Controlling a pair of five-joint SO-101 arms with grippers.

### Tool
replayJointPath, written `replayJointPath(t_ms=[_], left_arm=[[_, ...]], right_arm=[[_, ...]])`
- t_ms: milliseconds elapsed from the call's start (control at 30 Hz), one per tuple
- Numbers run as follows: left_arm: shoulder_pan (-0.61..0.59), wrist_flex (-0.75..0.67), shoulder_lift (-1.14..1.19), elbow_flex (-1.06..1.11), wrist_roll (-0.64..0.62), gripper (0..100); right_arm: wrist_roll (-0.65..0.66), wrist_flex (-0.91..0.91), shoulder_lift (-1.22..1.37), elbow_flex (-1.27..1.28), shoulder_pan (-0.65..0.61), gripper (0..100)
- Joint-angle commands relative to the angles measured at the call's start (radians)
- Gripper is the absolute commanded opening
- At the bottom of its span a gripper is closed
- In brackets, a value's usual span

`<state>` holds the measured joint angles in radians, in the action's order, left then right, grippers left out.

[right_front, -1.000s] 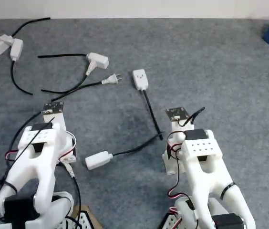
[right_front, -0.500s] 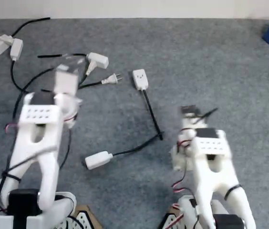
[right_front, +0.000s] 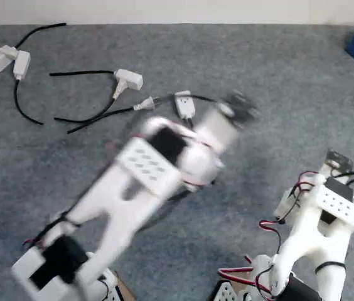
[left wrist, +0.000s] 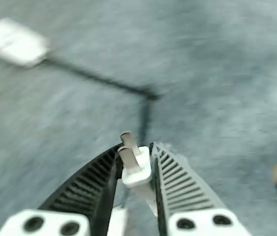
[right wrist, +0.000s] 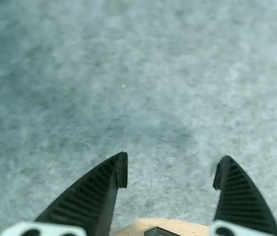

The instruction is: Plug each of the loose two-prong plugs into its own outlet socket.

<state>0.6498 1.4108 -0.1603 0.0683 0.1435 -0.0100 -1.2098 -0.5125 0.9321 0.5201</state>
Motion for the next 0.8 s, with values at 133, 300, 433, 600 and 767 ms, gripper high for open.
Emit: replayJointPath(t_ms=[133,300,433,600,767], left_arm=[[0.151,0.052,0.303,-0.344,-0.080,12],[0.071,0.157,0.380,-0.493,-0.077,20],[-0.016,0.216,0.414,-0.518,-0.074,20],[-0.163,0.334,0.452,-0.512,-0.074,18],[-0.263,0.351,0.456,-0.257,0.071,7]], right_arm=[[0.089,0.002,-0.021,-0.030,0.038,28.1],[0.095,0.002,-0.019,-0.030,0.038,28.1],[0.095,0.002,-0.019,-0.030,0.030,28.1],[0.095,0.002,-0.021,-0.030,0.028,28.1],[0.213,-0.001,-0.021,-0.031,-0.039,28.1]])
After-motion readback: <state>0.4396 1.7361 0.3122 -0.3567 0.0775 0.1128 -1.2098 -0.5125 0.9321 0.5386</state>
